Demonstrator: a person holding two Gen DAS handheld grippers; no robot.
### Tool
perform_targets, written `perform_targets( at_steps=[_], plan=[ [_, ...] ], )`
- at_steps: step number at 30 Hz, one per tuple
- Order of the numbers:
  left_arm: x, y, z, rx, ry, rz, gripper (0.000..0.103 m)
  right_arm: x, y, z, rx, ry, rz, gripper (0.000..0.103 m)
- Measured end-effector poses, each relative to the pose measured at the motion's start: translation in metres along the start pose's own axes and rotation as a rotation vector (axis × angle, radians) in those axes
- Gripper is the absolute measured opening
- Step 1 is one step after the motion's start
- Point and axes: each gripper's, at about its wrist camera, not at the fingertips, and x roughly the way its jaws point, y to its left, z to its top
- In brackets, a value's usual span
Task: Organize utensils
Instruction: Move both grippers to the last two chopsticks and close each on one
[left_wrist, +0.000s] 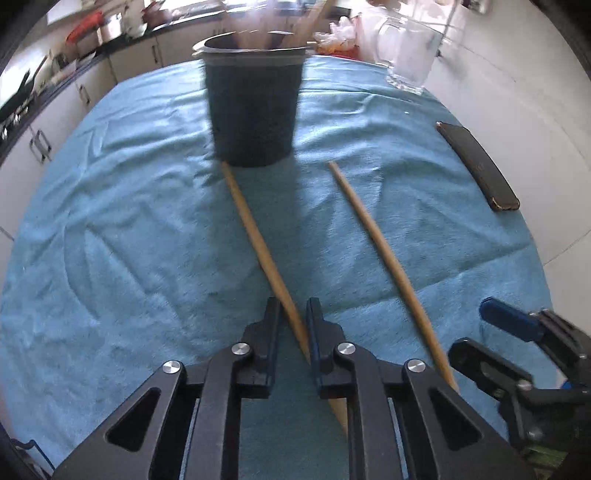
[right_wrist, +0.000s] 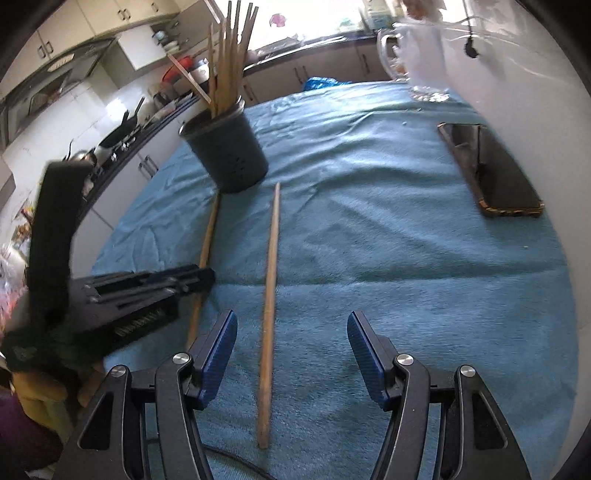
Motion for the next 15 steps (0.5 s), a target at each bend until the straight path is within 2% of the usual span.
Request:
perform_targets(
  at_steps=[3, 5, 6, 8, 9, 11, 15],
  plan=[
    [-0.006, 0.021, -0.007, -0.037, 0.008, -0.009, 0.008, 0.011, 0.011, -0.003, -0.053, 0.019, -0.027, 0.058],
    [-0.009, 0.031, -0.011, -0.038, 0.009, -0.009, 0.007, 0.014, 0.021, -0.004, -0.106, 0.013, -0.071, 0.050],
    [-0.011, 0.036, -0.014, -0.032, 0.011, -0.009, 0.007, 0.016, 0.025, -0.005, -0.123, 0.016, -0.084, 0.042],
    [-0.015, 0.044, -0.017, -0.028, 0.016, -0.018, 0.007, 0.020, 0.032, -0.006, -0.149, 0.020, -0.125, 0.035],
    [-0.017, 0.049, -0.020, -0.033, 0.015, -0.024, 0.007, 0.021, 0.035, -0.007, -0.158, 0.020, -0.147, 0.024],
    [-0.019, 0.058, -0.025, -0.045, 0.012, -0.048, 0.007, 0.022, 0.037, -0.009, -0.156, 0.023, -0.178, 0.009],
    [-0.026, 0.075, -0.035, -0.058, 0.014, -0.123, 0.007, 0.017, 0.041, -0.013, -0.105, 0.049, -0.174, 0.008]
  ],
)
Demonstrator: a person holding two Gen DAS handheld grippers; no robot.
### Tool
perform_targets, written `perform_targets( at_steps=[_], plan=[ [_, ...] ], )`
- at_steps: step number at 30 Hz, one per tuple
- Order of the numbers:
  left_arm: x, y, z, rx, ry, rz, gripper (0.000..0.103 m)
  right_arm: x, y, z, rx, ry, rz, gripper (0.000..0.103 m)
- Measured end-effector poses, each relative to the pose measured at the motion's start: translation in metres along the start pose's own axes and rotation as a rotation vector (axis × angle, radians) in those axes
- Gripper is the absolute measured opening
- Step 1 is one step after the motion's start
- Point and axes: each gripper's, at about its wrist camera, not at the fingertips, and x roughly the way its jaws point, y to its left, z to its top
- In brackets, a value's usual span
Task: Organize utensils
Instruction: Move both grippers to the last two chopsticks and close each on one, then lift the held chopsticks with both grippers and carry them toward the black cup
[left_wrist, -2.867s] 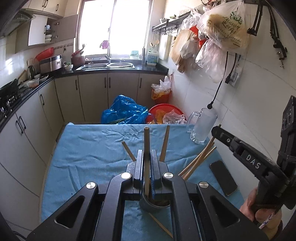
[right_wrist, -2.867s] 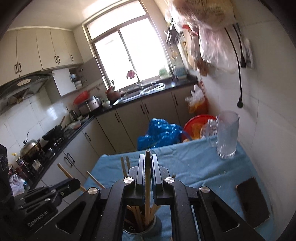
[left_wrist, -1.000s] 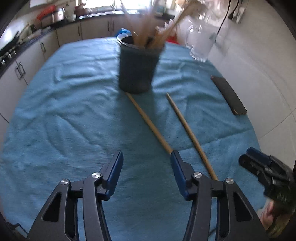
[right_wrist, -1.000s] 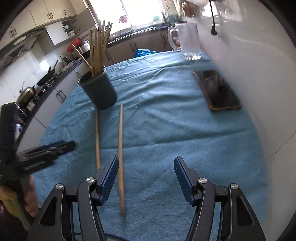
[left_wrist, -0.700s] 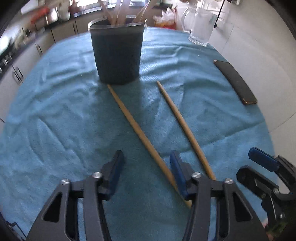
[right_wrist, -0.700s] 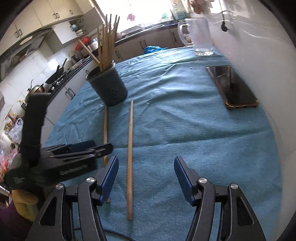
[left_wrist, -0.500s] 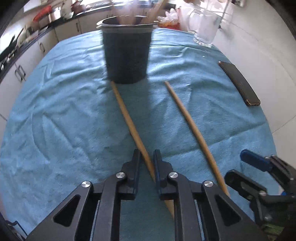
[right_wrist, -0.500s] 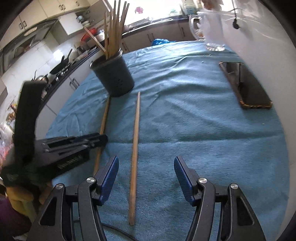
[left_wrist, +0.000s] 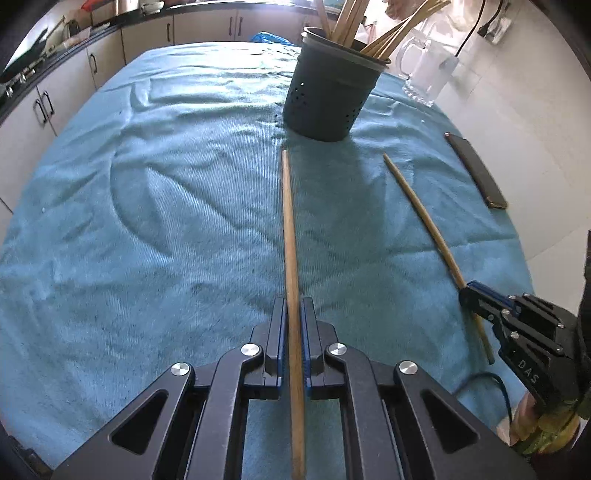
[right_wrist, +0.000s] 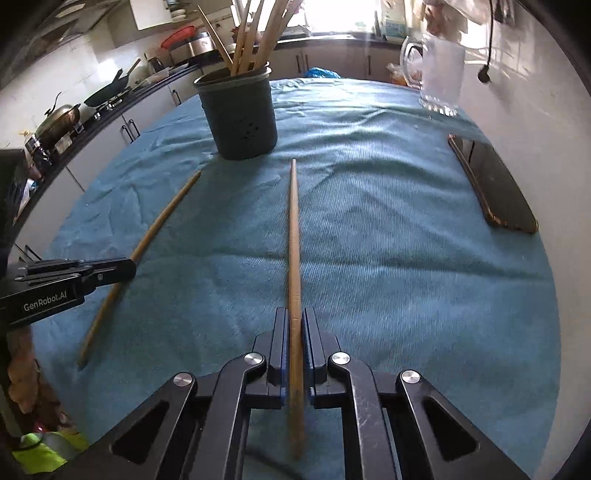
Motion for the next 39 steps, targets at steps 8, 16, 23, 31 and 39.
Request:
perform_targets(
  at_steps=[8, 16, 23, 31, 39],
  plan=[
    [-0.017, 0.029, 0.015, 0.016, 0.003, -0.056, 0.007, -0.005, 0.009, -0.008, 0.054, 0.027, 0.026, 0.048],
    [0.004, 0.025, 0.063, 0.061, 0.004, -0.064, 0.020, 0.023, 0.008, 0.034, 0.080, 0.070, -0.034, 0.038],
    [0.037, 0.012, 0.093, 0.112, 0.037, -0.039, 0.020, 0.048, 0.007, 0.076, 0.060, 0.086, -0.090, 0.029],
    [0.047, 0.014, 0.103, 0.093, 0.034, -0.055, 0.020, 0.070, 0.014, 0.104, 0.010, 0.070, -0.137, 0.029],
    [0.053, 0.000, 0.106, 0.110, 0.023, -0.012, 0.020, 0.076, 0.017, 0.113, -0.015, 0.072, -0.118, 0.008]
  ],
)
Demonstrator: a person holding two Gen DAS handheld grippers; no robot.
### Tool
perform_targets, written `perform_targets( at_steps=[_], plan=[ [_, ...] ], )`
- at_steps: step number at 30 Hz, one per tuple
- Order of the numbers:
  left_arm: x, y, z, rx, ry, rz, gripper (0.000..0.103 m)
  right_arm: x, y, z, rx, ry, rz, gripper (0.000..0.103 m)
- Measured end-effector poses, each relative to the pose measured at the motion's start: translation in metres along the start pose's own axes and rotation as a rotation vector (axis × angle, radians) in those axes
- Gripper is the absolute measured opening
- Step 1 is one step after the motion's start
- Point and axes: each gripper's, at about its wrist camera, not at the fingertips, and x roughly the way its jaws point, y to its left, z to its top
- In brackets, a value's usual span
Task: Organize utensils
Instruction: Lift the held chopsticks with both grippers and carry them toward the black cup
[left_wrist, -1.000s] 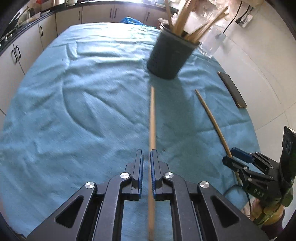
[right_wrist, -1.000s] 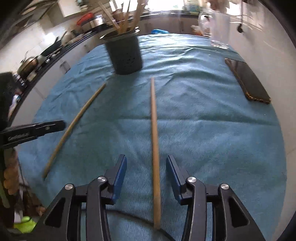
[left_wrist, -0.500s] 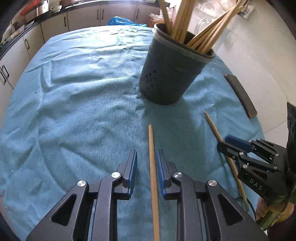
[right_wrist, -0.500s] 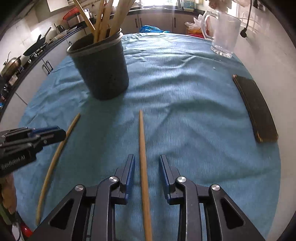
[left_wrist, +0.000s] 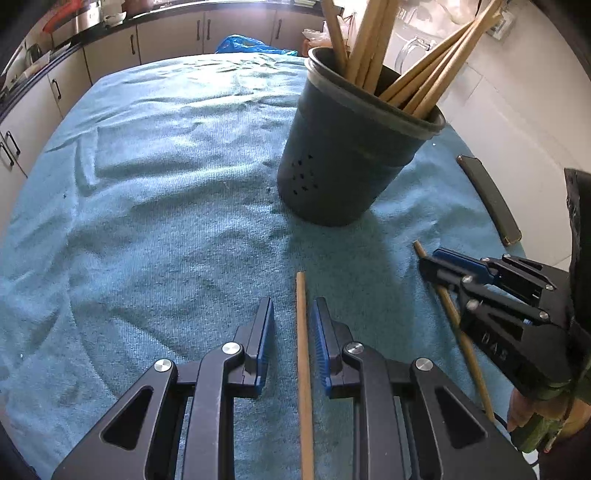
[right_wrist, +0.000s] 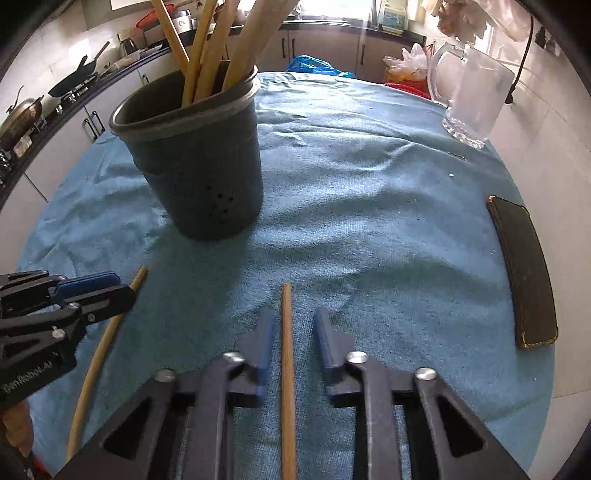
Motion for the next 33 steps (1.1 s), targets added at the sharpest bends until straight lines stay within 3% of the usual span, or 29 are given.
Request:
perform_targets(
  at_steps=[1, 2, 3, 10, 19, 33],
  plan=[
    [0.000, -0.002, 0.000, 0.001, -0.001, 0.002, 0.019, 0.001, -0.001, 0.001, 0.002, -0.002, 0.005, 0.006],
    [0.000, -0.002, 0.000, -0.006, 0.001, -0.004, 0.008, 0.001, -0.003, 0.002, 0.008, -0.002, 0.014, 0.006],
    [0.001, -0.002, -0.001, -0.019, 0.015, -0.019, 0.005, 0.001, -0.005, 0.002, 0.021, -0.006, 0.030, 0.006],
    [-0.036, -0.006, -0.010, -0.036, -0.060, 0.004, 0.005, -0.045, -0.009, -0.003, 0.050, -0.140, 0.089, 0.006],
    [-0.116, -0.030, -0.022, -0.002, -0.249, 0.037, 0.005, -0.128, -0.014, -0.016, 0.063, -0.339, 0.110, 0.006],
    [-0.174, -0.061, -0.048, 0.069, -0.392, 0.125, 0.005, -0.200, -0.015, -0.053, 0.056, -0.498, 0.100, 0.006]
  ],
)
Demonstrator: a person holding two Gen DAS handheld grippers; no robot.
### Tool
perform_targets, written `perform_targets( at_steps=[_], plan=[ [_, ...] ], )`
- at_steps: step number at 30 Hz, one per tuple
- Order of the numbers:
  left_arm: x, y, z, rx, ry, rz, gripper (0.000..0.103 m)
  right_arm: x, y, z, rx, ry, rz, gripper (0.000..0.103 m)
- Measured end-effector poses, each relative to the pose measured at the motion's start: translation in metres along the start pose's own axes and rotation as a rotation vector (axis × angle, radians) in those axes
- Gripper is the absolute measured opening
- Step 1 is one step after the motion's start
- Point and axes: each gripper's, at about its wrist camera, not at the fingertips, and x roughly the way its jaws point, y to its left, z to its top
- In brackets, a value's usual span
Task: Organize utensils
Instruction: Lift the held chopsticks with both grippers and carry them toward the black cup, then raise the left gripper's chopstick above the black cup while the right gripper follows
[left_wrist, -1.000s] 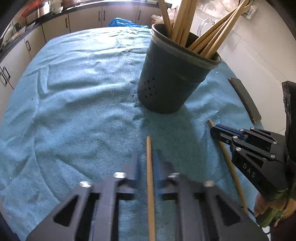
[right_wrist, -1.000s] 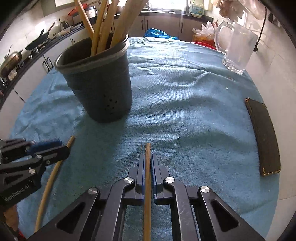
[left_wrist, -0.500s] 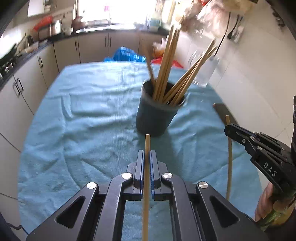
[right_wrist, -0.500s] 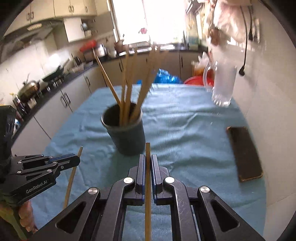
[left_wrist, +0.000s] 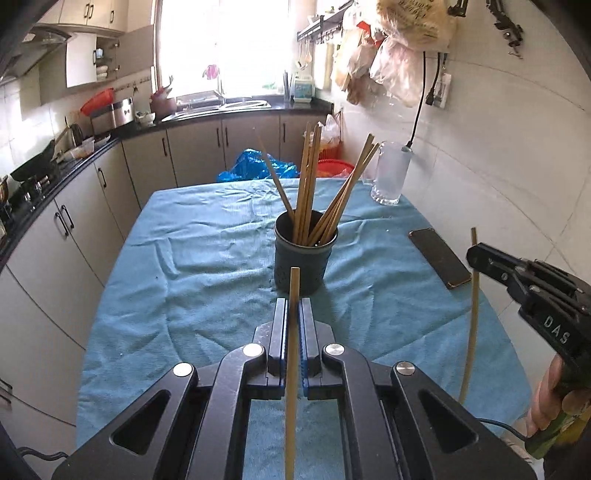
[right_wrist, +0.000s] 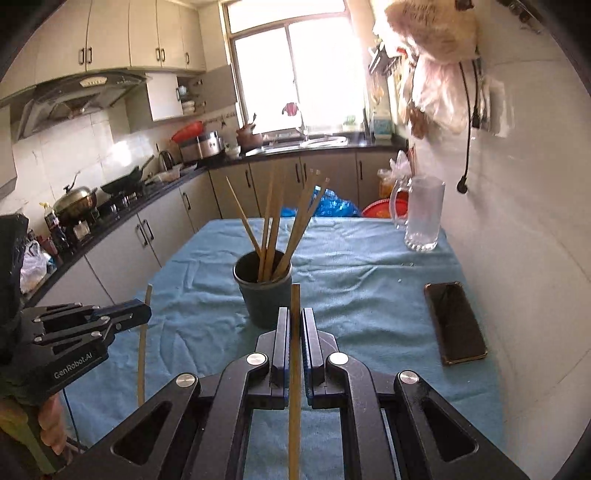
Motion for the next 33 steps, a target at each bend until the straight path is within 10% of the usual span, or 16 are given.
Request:
perform_targets(
  at_steps=[33],
  plan=[
    [-0.044, -0.010, 0.005, 0.048, -0.083, 0.029, 0.005, -0.041, 0.006, 0.011, 0.054, -0.127, 0.009, 0.006]
  ],
)
